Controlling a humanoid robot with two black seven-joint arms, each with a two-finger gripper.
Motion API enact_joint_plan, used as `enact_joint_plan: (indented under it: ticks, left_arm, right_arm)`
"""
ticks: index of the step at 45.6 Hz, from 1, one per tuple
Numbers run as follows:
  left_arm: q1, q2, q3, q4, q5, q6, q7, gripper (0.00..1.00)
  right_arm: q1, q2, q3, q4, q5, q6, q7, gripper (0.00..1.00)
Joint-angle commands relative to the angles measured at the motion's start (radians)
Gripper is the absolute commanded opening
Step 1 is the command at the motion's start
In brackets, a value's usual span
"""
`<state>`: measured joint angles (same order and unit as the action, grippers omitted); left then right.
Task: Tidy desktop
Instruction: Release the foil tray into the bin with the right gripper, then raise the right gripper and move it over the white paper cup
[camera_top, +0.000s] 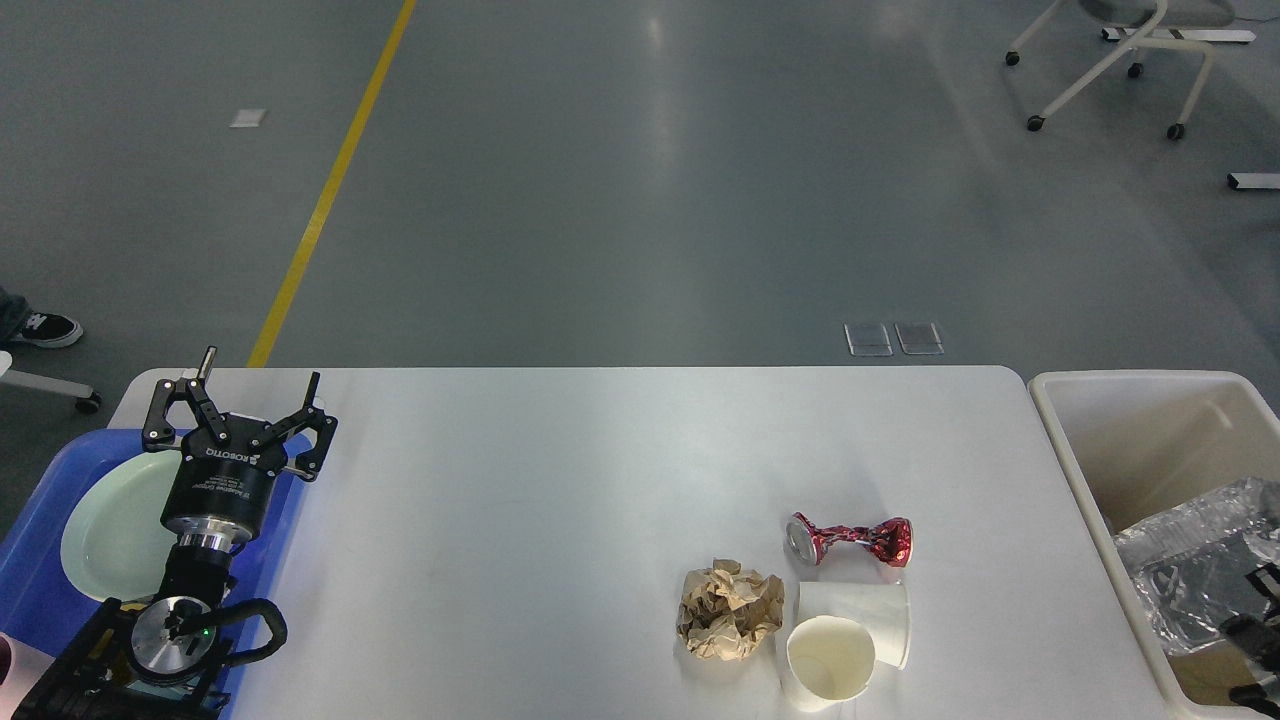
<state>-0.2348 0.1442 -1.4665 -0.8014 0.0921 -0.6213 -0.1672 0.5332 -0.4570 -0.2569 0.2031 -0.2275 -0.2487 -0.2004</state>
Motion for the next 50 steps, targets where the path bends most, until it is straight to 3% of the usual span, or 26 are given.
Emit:
enact_joint_plan:
  ticks: [1,16,17,20,22,24,26,36,50]
  left_arm:
    - [0.0,0.0,0.0,-0.001,0.0,0.0,0.0,0.96]
    - [0.0,0.0,0.0,-0.001,0.0,0.0,0.0,0.96]
    - [0.0,0.0,0.0,-0.001,0.0,0.0,0.0,0.96]
    - [0.0,0.0,0.0,-0.001,0.0,0.0,0.0,0.96]
    - [0.0,0.0,0.0,0.001,0.0,0.0,0.0,0.96]
    - [0.0,0.0,0.0,-0.001,0.0,0.0,0.0,0.96]
    - [0.0,0.0,0.0,-0.001,0.0,0.0,0.0,0.96]
    - [0.0,0.0,0.0,0.001,0.0,0.0,0.0,0.96]
    - [0.0,0.0,0.0,0.001,0.0,0.0,0.0,0.96]
  right_arm:
    - [-0.015,0.037,-0.007,-0.001,-0.001,-0.003,0.001,0.0]
    - [-0.024,0.058,-0.005,-0.001,0.001,-0.006,0.001,0.0]
    - [-0.024,0.057,-0.005,-0.001,0.001,-0.007,0.001,0.05]
    - [-0.022,0.052,-0.004,-0.001,0.001,-0.026,0.003,0.46]
    - [-0.022,0.052,-0.005,-0.001,0.001,-0.058,0.003,0.67]
    - [-0.022,0.054,-0.005,-0.001,0.001,-0.09,0.003,0.82]
    - [-0.022,0.055,-0.005,-0.001,0.001,-0.112,0.003,0.9]
    - [-0.012,0.05,-0.005,0.004,-0.001,-0.113,0.003,0.98]
    - [0.06,0.023,-0.016,0.022,-0.024,-0.089,0.004,1.0]
